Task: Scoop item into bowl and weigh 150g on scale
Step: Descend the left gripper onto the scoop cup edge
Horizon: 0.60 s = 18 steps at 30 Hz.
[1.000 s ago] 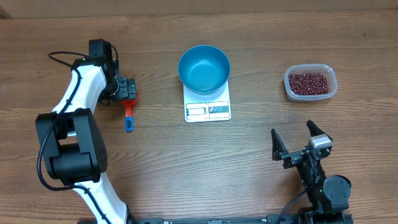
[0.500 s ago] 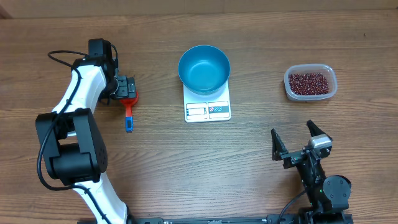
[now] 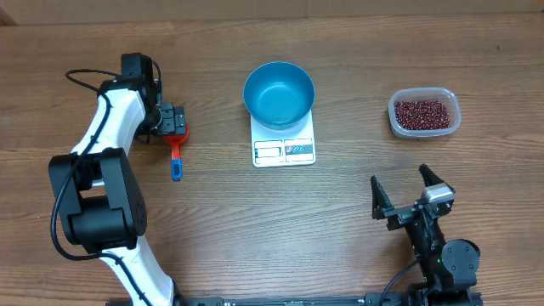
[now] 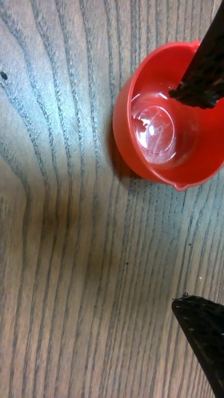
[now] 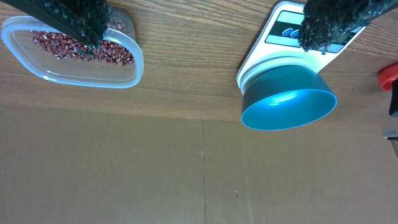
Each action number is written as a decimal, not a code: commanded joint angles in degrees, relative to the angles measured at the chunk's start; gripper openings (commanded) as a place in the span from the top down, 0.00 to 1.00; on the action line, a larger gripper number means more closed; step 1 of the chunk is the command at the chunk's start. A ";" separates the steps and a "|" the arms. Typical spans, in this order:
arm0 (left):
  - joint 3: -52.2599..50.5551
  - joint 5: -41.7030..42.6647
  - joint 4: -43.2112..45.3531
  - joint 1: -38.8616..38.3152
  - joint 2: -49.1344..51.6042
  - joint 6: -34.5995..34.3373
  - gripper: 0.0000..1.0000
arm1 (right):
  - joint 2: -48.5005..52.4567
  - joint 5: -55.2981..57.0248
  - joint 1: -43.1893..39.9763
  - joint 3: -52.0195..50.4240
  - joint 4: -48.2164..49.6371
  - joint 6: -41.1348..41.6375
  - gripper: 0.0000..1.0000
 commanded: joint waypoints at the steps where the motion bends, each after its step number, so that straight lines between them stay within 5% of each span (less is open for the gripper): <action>1: 0.85 -0.31 0.00 0.09 0.96 -0.63 0.00 | -0.70 -0.11 0.26 -0.59 0.33 -0.11 0.00; 18: 0.79 0.98 -0.52 0.09 0.96 -0.39 0.00 | -0.72 -0.11 0.26 -0.59 0.33 -0.11 0.00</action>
